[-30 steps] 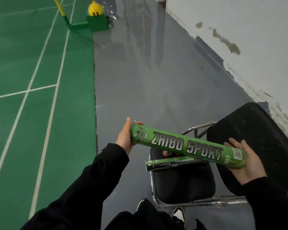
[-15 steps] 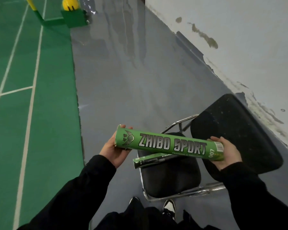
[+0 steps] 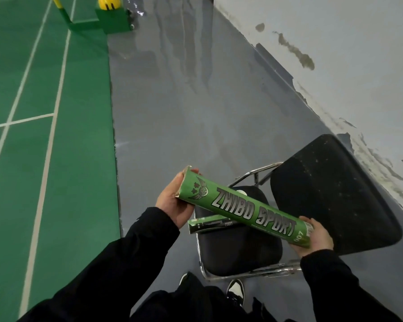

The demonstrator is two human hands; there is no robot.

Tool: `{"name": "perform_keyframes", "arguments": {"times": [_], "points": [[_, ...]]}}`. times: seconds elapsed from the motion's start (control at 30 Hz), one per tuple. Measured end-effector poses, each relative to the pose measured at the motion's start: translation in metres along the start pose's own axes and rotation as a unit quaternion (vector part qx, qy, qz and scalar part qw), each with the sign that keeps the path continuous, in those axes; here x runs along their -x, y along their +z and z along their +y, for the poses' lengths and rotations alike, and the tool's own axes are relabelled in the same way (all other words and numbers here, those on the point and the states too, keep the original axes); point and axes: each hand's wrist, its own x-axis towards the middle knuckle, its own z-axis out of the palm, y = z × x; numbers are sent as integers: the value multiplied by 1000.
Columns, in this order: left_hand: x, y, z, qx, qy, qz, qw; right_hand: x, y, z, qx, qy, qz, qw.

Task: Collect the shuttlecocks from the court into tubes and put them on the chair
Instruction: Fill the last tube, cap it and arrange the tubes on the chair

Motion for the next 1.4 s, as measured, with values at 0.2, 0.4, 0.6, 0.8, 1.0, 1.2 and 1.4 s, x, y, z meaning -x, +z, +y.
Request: {"name": "perform_keyframes", "arguments": {"times": [0.2, 0.4, 0.6, 0.8, 1.0, 1.2, 1.4], "points": [[20, 28, -9, 63, -32, -68, 995, 10, 7, 3, -80, 115, 49, 989], [31, 46, -9, 59, -11, -161, 985, 26, 11, 16, -2, 122, -12, 992], [38, 54, -7, 25, 1, -235, 972, 42, 21, 39, -11, 190, -24, 981], [41, 59, -5, 19, 13, -201, 979, 41, 20, 48, -19, 194, -24, 981], [36, 46, -10, 9, -19, -137, 990, 29, 5, 57, -12, 193, 35, 981], [31, 47, -17, 37, -39, -93, 994, 25, -16, 61, 1, 197, 65, 978], [30, 28, -20, 69, -41, -66, 995, 23, -22, 61, -8, 185, 56, 981]]}}
